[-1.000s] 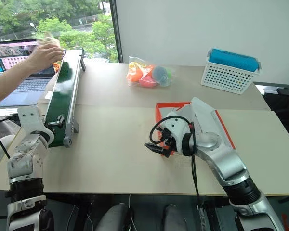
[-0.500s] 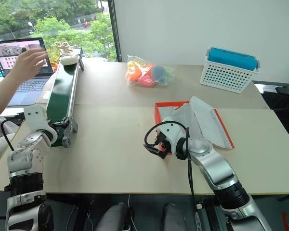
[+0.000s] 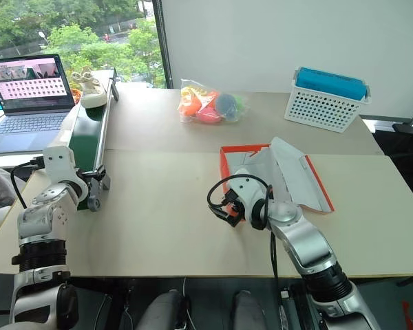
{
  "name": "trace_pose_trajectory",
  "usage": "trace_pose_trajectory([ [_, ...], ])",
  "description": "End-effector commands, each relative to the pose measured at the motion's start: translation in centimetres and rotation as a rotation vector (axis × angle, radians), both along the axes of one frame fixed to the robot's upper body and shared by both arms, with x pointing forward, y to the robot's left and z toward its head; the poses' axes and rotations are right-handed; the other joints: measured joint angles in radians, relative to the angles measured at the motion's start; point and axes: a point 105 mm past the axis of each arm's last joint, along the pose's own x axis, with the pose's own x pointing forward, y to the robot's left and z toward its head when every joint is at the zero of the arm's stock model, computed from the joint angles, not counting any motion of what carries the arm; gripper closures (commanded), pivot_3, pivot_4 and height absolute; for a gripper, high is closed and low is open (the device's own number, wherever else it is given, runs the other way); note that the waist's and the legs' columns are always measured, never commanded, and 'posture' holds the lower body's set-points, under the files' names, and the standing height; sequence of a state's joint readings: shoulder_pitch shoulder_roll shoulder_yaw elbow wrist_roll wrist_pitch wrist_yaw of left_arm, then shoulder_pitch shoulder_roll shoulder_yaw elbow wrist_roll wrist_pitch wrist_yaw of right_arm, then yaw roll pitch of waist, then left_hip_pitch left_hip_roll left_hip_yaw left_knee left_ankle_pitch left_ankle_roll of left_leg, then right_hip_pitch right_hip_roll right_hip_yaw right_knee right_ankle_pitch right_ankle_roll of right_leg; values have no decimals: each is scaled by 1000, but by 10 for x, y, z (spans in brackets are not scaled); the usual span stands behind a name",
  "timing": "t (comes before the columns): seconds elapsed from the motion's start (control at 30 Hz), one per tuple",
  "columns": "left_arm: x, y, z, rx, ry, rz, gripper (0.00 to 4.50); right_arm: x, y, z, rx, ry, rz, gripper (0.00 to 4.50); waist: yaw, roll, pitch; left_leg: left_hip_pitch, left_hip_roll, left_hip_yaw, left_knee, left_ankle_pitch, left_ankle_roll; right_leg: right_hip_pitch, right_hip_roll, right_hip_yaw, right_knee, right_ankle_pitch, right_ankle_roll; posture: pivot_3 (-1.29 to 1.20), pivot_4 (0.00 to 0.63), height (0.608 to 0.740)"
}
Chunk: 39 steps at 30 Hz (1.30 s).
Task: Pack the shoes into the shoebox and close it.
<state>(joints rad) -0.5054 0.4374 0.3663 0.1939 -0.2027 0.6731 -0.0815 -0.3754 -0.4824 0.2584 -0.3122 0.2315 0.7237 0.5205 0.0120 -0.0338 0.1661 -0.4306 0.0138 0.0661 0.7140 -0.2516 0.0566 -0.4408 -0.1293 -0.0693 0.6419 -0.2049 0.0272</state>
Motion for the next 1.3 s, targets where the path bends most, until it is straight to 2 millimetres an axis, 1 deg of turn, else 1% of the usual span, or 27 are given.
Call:
trace_pose_trajectory([
  [0.03,6,1,28,63,-81,-8,0,3,-4,8,12,-35,-21,63,0,0,0,0,0,0,0,0,0,0,0,0,0,0,0,0,150,699],
  [0.3,11,2,41,85,-116,-6,0,7,-1,8,12,-43,-27,63,0,0,0,0,0,0,0,0,0,0,0,0,0,0,0,0,150,699],
  [0.6,11,-2,37,79,-110,-11,0,8,-6,7,0,-47,-40,63,0,0,0,0,0,0,0,0,0,0,0,0,0,0,0,0,150,699],
  [1.1,12,-5,39,78,-117,-15,0,10,-5,4,0,-41,-51,63,0,0,0,0,0,0,0,0,0,0,0,0,0,0,0,0,150,699],
  [1.2,13,-7,44,84,-139,-15,0,10,-6,3,0,-38,-54,63,0,0,0,0,0,0,0,0,0,0,0,0,1,0,0,0,150,699],
  [1.3,14,-10,56,125,-183,-28,0,11,-6,2,-2,-37,-56,63,1,0,0,0,0,0,0,0,0,0,0,0,1,0,0,0,150,699],
])
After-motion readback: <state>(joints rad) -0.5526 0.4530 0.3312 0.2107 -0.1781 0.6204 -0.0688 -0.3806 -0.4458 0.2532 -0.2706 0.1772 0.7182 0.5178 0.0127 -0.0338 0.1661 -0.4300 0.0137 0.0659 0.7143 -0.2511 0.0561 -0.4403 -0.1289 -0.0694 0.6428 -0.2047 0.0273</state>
